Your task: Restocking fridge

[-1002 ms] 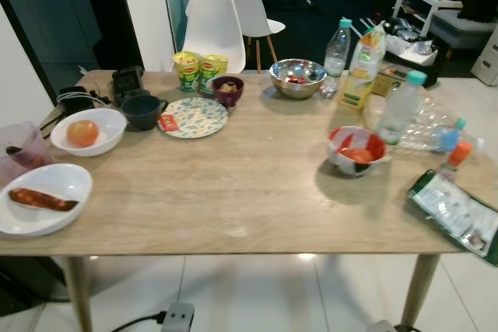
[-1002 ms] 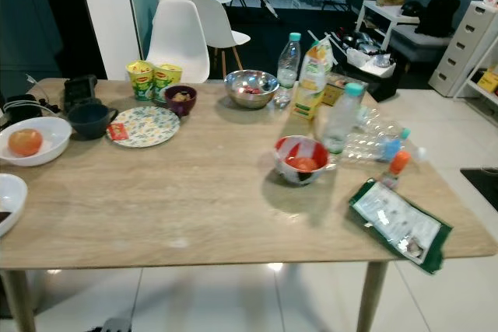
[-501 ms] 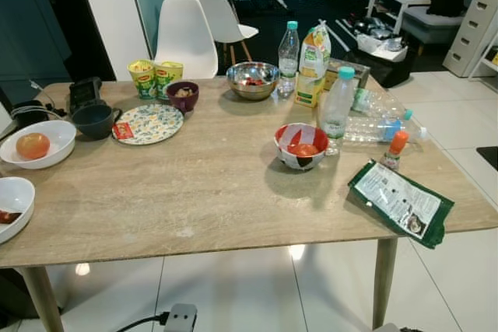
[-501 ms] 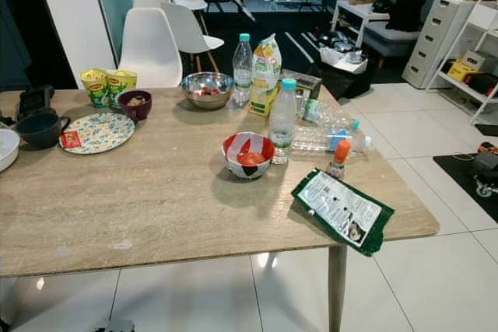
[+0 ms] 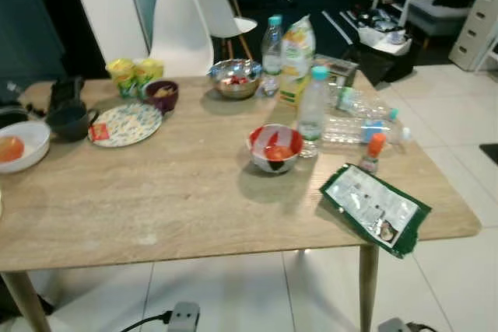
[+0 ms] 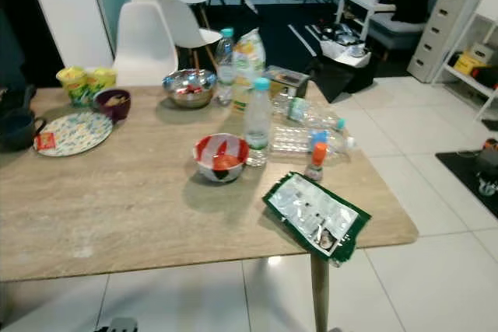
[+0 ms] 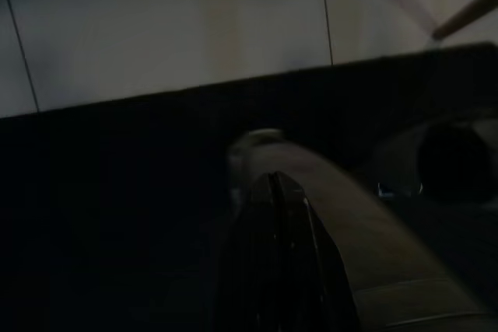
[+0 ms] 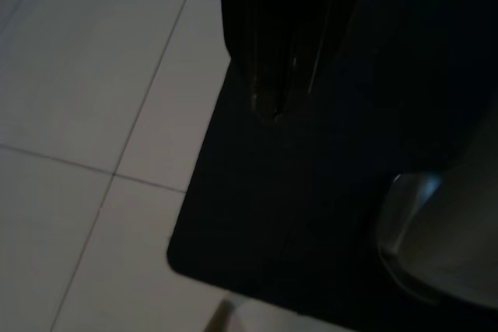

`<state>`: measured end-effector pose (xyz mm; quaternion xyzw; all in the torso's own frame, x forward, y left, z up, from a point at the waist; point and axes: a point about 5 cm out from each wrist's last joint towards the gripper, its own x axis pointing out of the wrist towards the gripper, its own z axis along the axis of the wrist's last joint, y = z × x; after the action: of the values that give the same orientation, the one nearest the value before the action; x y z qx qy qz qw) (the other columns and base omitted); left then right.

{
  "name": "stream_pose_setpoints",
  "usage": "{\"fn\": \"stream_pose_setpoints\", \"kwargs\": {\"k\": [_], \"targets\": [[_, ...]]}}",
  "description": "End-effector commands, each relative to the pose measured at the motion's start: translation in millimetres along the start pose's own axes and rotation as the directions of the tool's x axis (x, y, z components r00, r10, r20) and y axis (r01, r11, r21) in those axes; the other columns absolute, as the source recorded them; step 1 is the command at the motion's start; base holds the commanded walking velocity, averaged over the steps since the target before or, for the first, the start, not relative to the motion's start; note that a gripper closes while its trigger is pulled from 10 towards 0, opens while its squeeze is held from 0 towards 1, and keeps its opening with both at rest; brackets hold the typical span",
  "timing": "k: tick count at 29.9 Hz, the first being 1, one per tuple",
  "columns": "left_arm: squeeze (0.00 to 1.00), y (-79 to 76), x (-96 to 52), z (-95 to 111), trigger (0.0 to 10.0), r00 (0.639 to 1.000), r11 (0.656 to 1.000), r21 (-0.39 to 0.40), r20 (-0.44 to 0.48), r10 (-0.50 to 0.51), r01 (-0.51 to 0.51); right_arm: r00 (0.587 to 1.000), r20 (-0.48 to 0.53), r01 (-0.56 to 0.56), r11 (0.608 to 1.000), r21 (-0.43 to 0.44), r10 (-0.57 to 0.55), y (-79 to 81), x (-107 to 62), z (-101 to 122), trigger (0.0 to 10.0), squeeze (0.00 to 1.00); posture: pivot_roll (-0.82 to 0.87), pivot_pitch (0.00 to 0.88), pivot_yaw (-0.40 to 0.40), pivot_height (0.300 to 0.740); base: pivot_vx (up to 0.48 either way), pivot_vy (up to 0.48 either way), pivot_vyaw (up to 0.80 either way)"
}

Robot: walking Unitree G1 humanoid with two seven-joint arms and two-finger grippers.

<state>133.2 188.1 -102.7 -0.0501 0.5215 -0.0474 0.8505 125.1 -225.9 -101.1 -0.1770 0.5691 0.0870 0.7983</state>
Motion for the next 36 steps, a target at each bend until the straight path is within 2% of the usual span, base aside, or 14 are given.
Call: {"fn": "stream_pose_setpoints", "kwargs": {"k": [1,25,36], "targets": [[0.0,-0.7,-0.9,-7.6,10.0,1.0,1.0,-0.015,-0.023,-0.001,0.001,1.0,-0.002,0.006,1.0,-0.006,-0.006,-1.6,-0.1,0.4,10.0,0.0,0.05,0.0,-0.043,0.74,0.0,0.0,0.0],[0.0,-0.2,-0.8,-7.1,10.0,1.0,1.0,-0.008,-0.026,0.006,-0.006,1.0,0.01,-0.007,1.0,-0.023,0.007,-1.5,-0.1,2.6,10.0,0.0,0.05,0.0,-0.047,0.74,0.0,0.0,0.0],[0.0,-0.2,-0.7,-7.2,10.0,0.999,1.0,0.012,-0.033,0.006,-0.005,1.0,0.005,0.012,1.0,0.006,-0.012,-2.3,-0.1,1.3,10.0,0.0,0.05,0.0,-0.049,0.74,0.0,0.0,0.08]]}}
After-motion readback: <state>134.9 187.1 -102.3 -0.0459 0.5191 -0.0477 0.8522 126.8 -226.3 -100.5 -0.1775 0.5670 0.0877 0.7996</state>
